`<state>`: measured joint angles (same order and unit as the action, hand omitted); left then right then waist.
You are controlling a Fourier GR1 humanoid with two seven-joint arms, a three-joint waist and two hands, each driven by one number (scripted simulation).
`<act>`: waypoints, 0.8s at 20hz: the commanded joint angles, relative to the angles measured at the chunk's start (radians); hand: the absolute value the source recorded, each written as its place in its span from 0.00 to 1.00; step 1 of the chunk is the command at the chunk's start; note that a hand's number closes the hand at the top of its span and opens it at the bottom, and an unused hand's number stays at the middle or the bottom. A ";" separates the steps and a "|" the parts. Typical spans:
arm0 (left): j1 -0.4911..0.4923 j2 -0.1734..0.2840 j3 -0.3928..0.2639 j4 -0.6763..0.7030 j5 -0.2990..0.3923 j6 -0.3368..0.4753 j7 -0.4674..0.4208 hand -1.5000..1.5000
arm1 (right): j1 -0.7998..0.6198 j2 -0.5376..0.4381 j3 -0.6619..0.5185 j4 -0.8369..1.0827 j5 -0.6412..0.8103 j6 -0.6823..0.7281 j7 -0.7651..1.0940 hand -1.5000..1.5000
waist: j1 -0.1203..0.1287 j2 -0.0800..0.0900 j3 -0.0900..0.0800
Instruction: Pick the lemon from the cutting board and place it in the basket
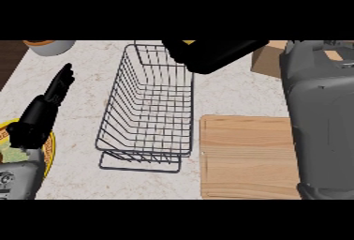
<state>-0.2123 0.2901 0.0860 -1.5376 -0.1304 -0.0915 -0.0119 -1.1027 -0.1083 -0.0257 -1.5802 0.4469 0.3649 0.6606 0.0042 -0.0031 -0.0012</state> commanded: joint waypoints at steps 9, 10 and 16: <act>-0.053 -0.010 -0.004 0.005 -0.014 -0.008 0.036 0.50 | -0.153 0.107 0.131 0.301 -0.014 -0.079 0.114 1.00 | 0.009 0.005 0.000; 0.020 0.022 0.036 0.008 0.017 -0.042 -0.037 0.50 | -0.191 0.108 0.120 0.279 -0.050 -0.025 0.188 1.00 | 0.010 0.003 0.000; -0.023 -0.024 -0.001 -0.035 -0.020 0.006 0.035 0.50 | -0.237 0.104 0.216 0.380 0.030 0.024 0.250 1.00 | 0.007 0.001 0.001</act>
<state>-0.2258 0.2830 0.0939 -1.5364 -0.1405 -0.1050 -0.0048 -1.3054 -0.0088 0.1335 -1.2494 0.4273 0.3454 0.8635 0.0119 -0.0002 -0.0009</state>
